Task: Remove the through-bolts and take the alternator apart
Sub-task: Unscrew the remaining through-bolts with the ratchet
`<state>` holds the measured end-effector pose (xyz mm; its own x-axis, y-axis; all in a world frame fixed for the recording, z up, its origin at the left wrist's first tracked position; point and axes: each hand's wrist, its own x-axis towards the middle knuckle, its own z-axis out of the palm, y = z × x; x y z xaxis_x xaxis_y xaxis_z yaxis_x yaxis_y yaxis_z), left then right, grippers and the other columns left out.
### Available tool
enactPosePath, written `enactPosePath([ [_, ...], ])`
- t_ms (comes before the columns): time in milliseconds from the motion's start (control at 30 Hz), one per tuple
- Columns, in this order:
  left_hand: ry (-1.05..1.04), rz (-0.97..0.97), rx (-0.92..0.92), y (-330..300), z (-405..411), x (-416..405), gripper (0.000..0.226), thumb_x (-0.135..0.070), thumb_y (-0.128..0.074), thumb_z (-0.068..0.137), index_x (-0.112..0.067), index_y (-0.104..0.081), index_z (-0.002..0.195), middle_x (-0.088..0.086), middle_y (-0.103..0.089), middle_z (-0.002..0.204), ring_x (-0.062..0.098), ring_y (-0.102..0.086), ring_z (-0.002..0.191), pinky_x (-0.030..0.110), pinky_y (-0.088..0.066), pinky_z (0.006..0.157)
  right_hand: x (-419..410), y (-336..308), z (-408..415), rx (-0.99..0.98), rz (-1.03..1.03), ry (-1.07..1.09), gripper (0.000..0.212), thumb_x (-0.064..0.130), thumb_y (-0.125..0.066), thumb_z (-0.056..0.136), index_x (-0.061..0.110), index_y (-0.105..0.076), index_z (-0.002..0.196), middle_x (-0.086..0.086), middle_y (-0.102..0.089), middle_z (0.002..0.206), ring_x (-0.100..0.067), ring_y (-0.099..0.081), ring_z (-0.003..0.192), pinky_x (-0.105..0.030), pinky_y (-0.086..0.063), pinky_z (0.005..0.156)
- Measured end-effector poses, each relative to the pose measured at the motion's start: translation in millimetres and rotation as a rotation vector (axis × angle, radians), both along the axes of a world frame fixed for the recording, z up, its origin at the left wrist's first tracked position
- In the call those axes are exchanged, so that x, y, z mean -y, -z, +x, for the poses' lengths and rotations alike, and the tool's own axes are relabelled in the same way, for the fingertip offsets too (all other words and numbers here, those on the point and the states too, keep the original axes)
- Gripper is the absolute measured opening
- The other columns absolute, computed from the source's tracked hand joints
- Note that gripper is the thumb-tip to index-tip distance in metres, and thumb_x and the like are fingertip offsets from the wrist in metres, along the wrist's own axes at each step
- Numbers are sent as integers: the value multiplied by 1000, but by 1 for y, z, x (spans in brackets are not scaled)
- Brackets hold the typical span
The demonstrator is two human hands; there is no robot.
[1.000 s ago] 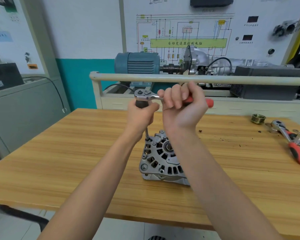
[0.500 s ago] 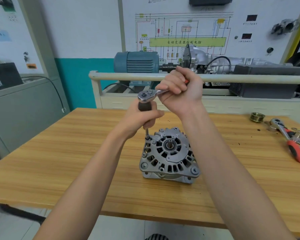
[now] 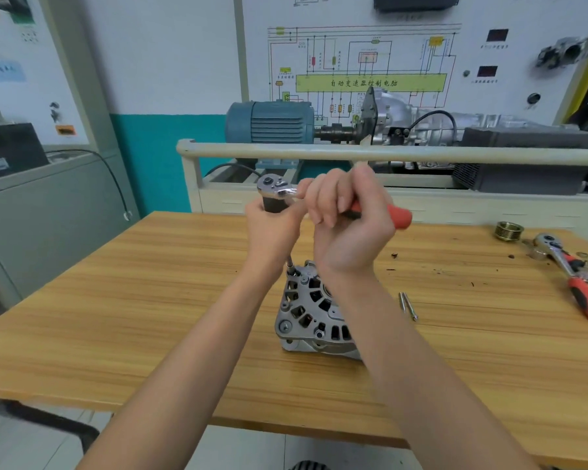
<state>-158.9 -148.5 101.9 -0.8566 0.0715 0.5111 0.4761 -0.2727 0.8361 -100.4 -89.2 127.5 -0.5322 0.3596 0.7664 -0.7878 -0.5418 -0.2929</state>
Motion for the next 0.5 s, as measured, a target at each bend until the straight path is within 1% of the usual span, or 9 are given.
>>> enactPosePath([
  [33,64,-46,-11,0,-3,6,19,-5,-58,63,-11,-43,53,-2,-37,43,12,-31,40,19,-27,43,-6,-7,-3,72,-20,-114,43,8,-36,88,16,-38,45,1,-31,36,-15,-30,38,-30,-39,55],
  [100,264,-156,-80,-2,-9,19,28,-5,-61,66,-17,-45,47,-3,-37,39,13,-32,36,20,-30,43,-20,-20,-12,264,-66,-340,49,12,-35,90,16,-38,41,3,-27,34,-13,-28,34,-27,-41,51],
  [167,457,-300,-126,-6,-12,26,32,-6,-63,70,-19,-47,45,0,-38,39,17,-34,36,23,-32,45,-32,-32,-21,423,-106,-562,46,14,-38,86,15,-36,40,4,-25,33,-12,-26,31,-23,-39,45],
  [200,502,-349,-129,-7,-13,26,34,-5,-63,72,-19,-47,45,0,-38,38,17,-33,36,24,-30,45,-36,-37,-24,470,-121,-632,44,15,-38,84,15,-35,40,5,-25,32,-11,-26,29,-21,-38,43],
  [233,508,-357,-116,-8,-13,24,37,-5,-62,73,-19,-46,43,-1,-36,38,16,-31,35,24,-28,45,-38,-39,-26,495,-144,-660,44,15,-38,84,15,-35,40,5,-25,32,-11,-25,28,-19,-37,42],
  [333,410,-220,-19,-7,-11,12,42,-5,-59,71,-23,-42,38,-5,-31,36,11,-24,33,18,-23,40,-36,-36,-27,460,-260,-571,50,15,-35,90,16,-35,40,7,-25,33,-10,-24,28,-18,-34,41],
  [400,257,-138,15,-3,-8,4,38,-6,-57,68,-22,-43,37,-6,-33,36,10,-25,33,15,-24,40,-30,-24,-20,354,-293,-437,52,14,-33,93,17,-36,41,6,-25,34,-11,-24,30,-21,-36,43],
  [467,60,-38,34,1,-5,-4,34,-3,-58,70,-21,-44,45,-2,-34,42,12,-27,40,19,-23,44,-18,-10,-9,229,-241,-289,51,13,-32,94,17,-38,43,4,-27,36,-13,-27,35,-26,-40,51],
  [500,-29,19,30,3,-4,-7,31,2,-59,73,-16,-45,52,1,-35,48,14,-29,46,23,-23,47,-11,-3,-4,160,-193,-212,48,12,-34,93,17,-39,45,3,-30,37,-14,-30,37,-29,-41,55],
])
